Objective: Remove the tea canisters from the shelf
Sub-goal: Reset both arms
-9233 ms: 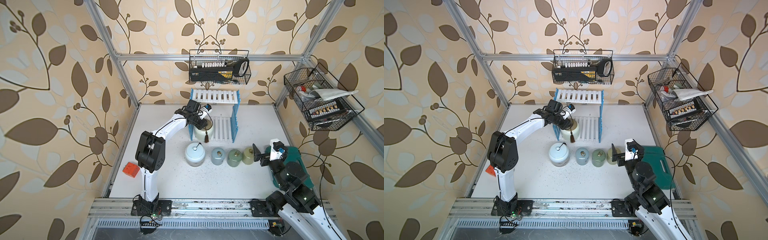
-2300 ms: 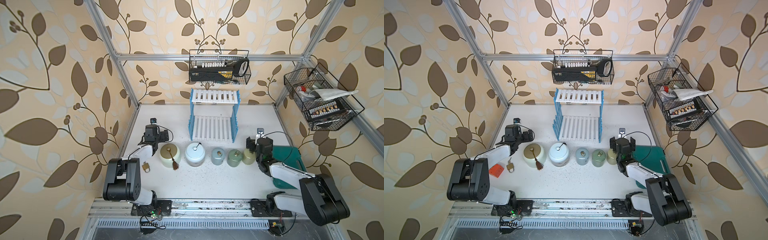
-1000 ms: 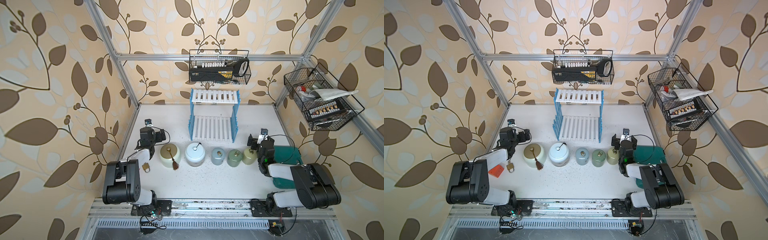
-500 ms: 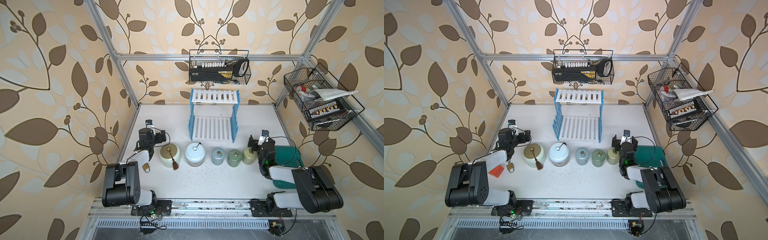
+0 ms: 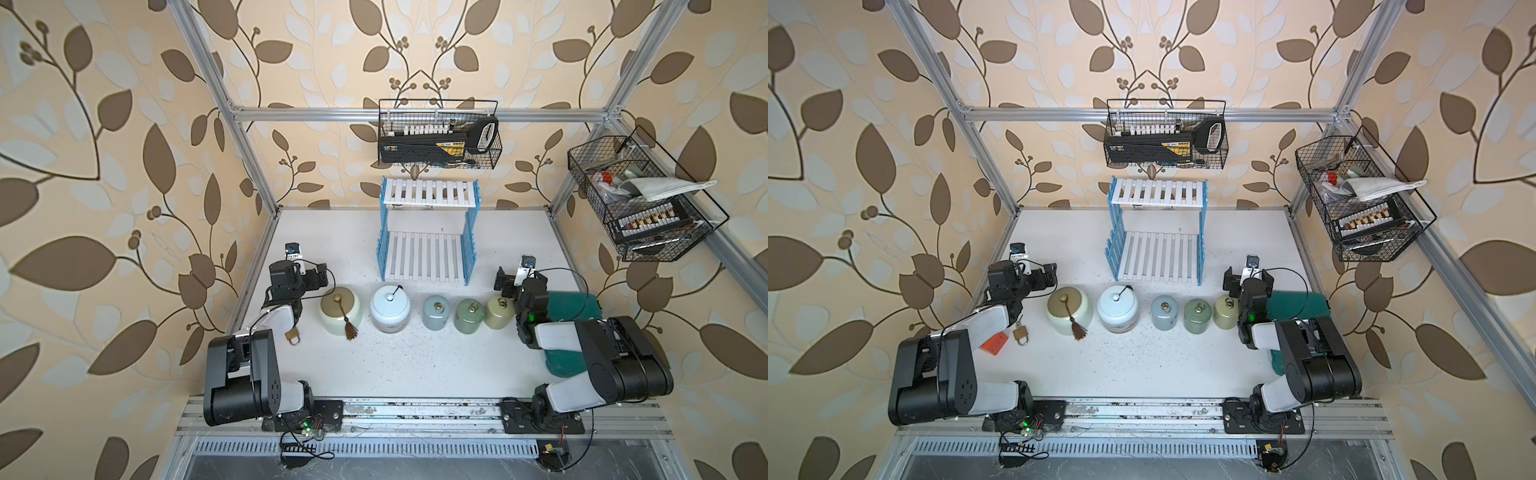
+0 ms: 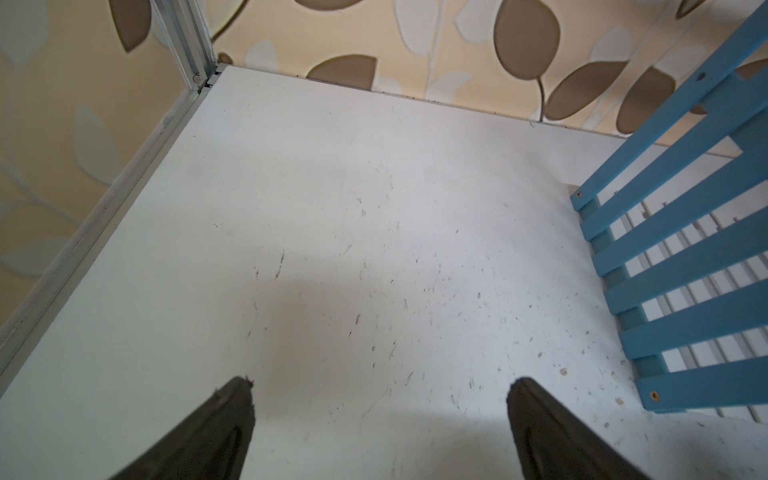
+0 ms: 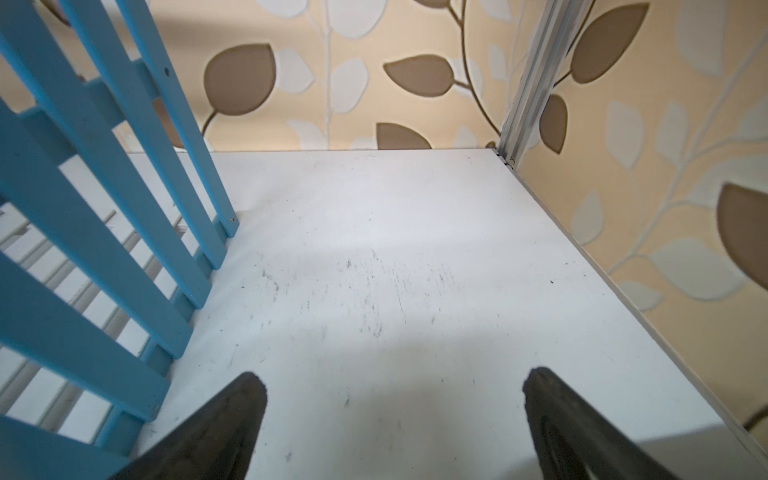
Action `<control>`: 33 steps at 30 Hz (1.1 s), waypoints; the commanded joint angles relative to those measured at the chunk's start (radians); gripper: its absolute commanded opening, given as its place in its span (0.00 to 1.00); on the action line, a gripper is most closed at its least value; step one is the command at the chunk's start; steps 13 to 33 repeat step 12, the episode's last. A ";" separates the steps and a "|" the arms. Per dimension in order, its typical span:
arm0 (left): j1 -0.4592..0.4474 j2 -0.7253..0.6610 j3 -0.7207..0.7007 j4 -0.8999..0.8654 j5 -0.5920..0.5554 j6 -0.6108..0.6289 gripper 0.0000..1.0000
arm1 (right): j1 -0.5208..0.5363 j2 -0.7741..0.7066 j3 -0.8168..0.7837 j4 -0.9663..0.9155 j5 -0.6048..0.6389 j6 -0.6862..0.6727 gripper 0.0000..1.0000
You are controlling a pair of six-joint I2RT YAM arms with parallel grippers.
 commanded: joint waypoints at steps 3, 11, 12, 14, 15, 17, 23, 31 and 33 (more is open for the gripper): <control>0.009 -0.024 0.002 0.023 0.036 0.019 0.99 | -0.003 0.008 0.013 -0.067 -0.020 0.006 0.99; 0.010 -0.023 0.006 0.019 0.047 0.022 0.99 | -0.006 0.007 0.014 -0.070 -0.028 0.008 0.99; 0.010 -0.023 0.005 0.015 0.050 0.025 0.99 | -0.006 0.008 0.014 -0.069 -0.027 0.008 0.99; 0.010 -0.023 0.005 0.015 0.050 0.025 0.99 | -0.006 0.008 0.014 -0.069 -0.027 0.008 0.99; 0.010 -0.023 0.005 0.015 0.050 0.025 0.99 | -0.006 0.008 0.014 -0.069 -0.027 0.008 0.99; 0.010 -0.023 0.005 0.015 0.050 0.025 0.99 | -0.006 0.008 0.014 -0.069 -0.027 0.008 0.99; 0.010 -0.023 0.005 0.015 0.050 0.025 0.99 | -0.006 0.008 0.014 -0.069 -0.027 0.008 0.99; 0.010 -0.023 0.005 0.015 0.050 0.025 0.99 | -0.006 0.008 0.014 -0.069 -0.027 0.008 0.99; 0.010 -0.023 0.005 0.015 0.050 0.025 0.99 | -0.006 0.008 0.014 -0.069 -0.027 0.008 0.99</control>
